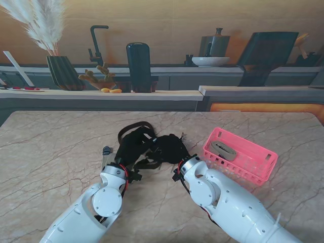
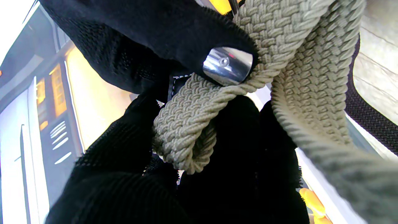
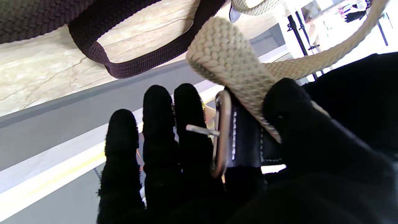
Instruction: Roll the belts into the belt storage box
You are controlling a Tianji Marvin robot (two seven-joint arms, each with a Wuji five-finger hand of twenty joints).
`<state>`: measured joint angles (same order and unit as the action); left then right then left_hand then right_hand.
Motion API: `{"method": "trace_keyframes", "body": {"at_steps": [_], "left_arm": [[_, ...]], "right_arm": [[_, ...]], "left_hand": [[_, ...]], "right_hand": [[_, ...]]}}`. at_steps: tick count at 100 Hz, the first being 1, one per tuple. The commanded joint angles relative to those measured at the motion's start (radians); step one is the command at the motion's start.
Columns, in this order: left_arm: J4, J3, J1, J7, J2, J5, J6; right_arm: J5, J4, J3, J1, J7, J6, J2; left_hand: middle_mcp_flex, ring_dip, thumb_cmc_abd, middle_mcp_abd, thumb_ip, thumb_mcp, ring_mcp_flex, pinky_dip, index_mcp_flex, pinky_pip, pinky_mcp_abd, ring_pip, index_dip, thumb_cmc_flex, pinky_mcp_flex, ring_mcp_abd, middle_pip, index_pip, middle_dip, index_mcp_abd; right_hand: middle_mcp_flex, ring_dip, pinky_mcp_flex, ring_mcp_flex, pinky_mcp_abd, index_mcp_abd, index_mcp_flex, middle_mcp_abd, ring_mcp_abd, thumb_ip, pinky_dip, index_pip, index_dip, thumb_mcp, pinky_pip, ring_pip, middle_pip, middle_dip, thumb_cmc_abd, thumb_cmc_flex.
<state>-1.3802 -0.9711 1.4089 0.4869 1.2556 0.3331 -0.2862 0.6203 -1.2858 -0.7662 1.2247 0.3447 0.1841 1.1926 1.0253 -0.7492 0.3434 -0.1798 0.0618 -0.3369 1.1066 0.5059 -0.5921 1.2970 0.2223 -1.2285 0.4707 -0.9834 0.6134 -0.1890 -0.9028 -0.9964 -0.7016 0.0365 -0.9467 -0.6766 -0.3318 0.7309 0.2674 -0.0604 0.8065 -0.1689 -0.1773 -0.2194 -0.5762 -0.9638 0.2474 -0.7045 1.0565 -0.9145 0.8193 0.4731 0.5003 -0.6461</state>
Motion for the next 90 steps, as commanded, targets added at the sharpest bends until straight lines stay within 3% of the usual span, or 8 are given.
{"method": "trace_keyframes", "body": {"at_steps": [1,15,28,33,70,80,83,90], "left_arm": [[-0.006,0.005,0.008,-0.001,0.016,0.002,-0.008],[-0.01,-0.019,0.018,-0.002,0.01,0.014,-0.024],[-0.023,-0.039,0.03,-0.009,0.003,0.026,-0.021],[-0.032,-0.047,0.036,-0.021,0.0,0.022,-0.009],[-0.056,-0.09,0.051,-0.16,-0.033,-0.022,0.001],[-0.054,-0.089,0.046,-0.194,-0.046,-0.001,-0.003],[-0.052,-0.086,0.043,-0.202,-0.049,0.011,-0.002],[-0.046,-0.072,0.034,-0.21,-0.054,0.034,0.001]], "right_arm": [[-0.002,-0.025,-0.007,0.014,-0.005,-0.003,0.014],[-0.023,-0.072,-0.057,0.056,-0.026,-0.022,0.007],[-0.001,-0.101,-0.099,0.087,-0.022,-0.029,-0.003],[0.012,-0.108,-0.113,0.098,-0.012,-0.029,-0.005],[0.077,-0.176,-0.223,0.178,0.036,-0.034,-0.02],[0.075,-0.191,-0.243,0.194,0.042,-0.037,-0.02],[0.07,-0.196,-0.247,0.198,0.042,-0.039,-0.019],[0.044,-0.207,-0.259,0.207,0.038,-0.036,-0.016]], "left_hand": [[-0.074,0.021,-0.019,0.07,0.022,0.047,-0.06,-0.011,0.054,-0.039,-0.001,0.134,-0.007,0.013,-0.086,0.062,0.066,0.016,0.036,-0.013],[-0.311,0.045,-0.062,0.06,-0.005,0.017,-0.39,0.03,0.148,-0.196,0.05,0.423,0.059,0.272,-0.346,-0.014,0.293,0.272,0.138,0.013],[-0.456,0.119,-0.082,0.044,-0.012,0.091,-0.592,0.023,0.187,-0.287,0.044,0.638,0.059,0.28,-0.459,-0.022,0.431,0.359,0.206,0.0],[-0.497,0.15,-0.111,0.042,-0.022,0.183,-0.654,0.035,0.195,-0.335,0.032,0.693,0.069,0.24,-0.491,-0.019,0.464,0.394,0.233,-0.006],[-0.586,0.306,-0.069,0.013,-0.034,0.286,-0.758,-0.053,0.226,-0.575,-0.01,0.939,0.003,0.262,-0.543,0.01,0.642,0.576,0.34,-0.03],[-0.601,0.333,-0.032,0.015,-0.036,0.26,-0.761,-0.061,0.242,-0.609,-0.015,0.97,-0.01,0.254,-0.541,0.025,0.664,0.607,0.358,-0.033],[-0.602,0.354,0.002,0.019,-0.024,0.122,-0.76,-0.047,0.243,-0.636,-0.016,0.97,-0.007,0.316,-0.536,0.028,0.66,0.62,0.374,-0.034],[-0.593,0.356,0.008,0.018,-0.023,0.088,-0.746,-0.046,0.241,-0.637,-0.011,0.971,-0.006,0.308,-0.523,0.027,0.659,0.619,0.374,-0.035]], "right_hand": [[-0.019,0.02,0.003,-0.007,0.026,-0.115,-0.01,0.008,0.02,0.05,0.011,-0.035,0.014,-0.012,0.028,0.003,0.004,-0.015,-0.13,-0.089],[-0.016,0.047,0.016,-0.01,0.035,-0.196,-0.017,0.024,0.035,0.031,0.028,-0.044,0.04,0.017,-0.002,0.064,-0.035,-0.03,-0.139,-0.087],[-0.001,0.063,0.024,-0.019,0.044,-0.244,-0.027,0.032,0.035,0.018,0.035,-0.042,0.057,0.03,-0.029,0.106,-0.066,-0.038,-0.148,-0.077],[0.005,0.067,0.026,-0.021,0.042,-0.254,-0.034,0.034,0.037,0.016,0.036,-0.042,0.061,0.036,-0.034,0.118,-0.074,-0.04,-0.156,-0.074],[0.041,0.079,0.047,-0.043,0.018,-0.274,-0.058,0.047,0.055,0.023,0.039,-0.047,0.072,0.079,-0.066,0.154,-0.096,-0.044,-0.188,-0.079],[0.047,0.08,0.048,-0.046,0.014,-0.277,-0.059,0.046,0.059,0.025,0.038,-0.045,0.07,0.085,-0.069,0.157,-0.1,-0.045,-0.19,-0.076],[0.05,0.08,0.05,-0.049,0.012,-0.279,-0.058,0.046,0.06,0.026,0.038,-0.044,0.07,0.087,-0.07,0.158,-0.101,-0.045,-0.191,-0.075],[0.057,0.081,0.052,-0.052,0.006,-0.291,-0.063,0.052,0.066,0.028,0.037,-0.041,0.069,0.092,-0.072,0.162,-0.106,-0.047,-0.197,-0.068]]}}
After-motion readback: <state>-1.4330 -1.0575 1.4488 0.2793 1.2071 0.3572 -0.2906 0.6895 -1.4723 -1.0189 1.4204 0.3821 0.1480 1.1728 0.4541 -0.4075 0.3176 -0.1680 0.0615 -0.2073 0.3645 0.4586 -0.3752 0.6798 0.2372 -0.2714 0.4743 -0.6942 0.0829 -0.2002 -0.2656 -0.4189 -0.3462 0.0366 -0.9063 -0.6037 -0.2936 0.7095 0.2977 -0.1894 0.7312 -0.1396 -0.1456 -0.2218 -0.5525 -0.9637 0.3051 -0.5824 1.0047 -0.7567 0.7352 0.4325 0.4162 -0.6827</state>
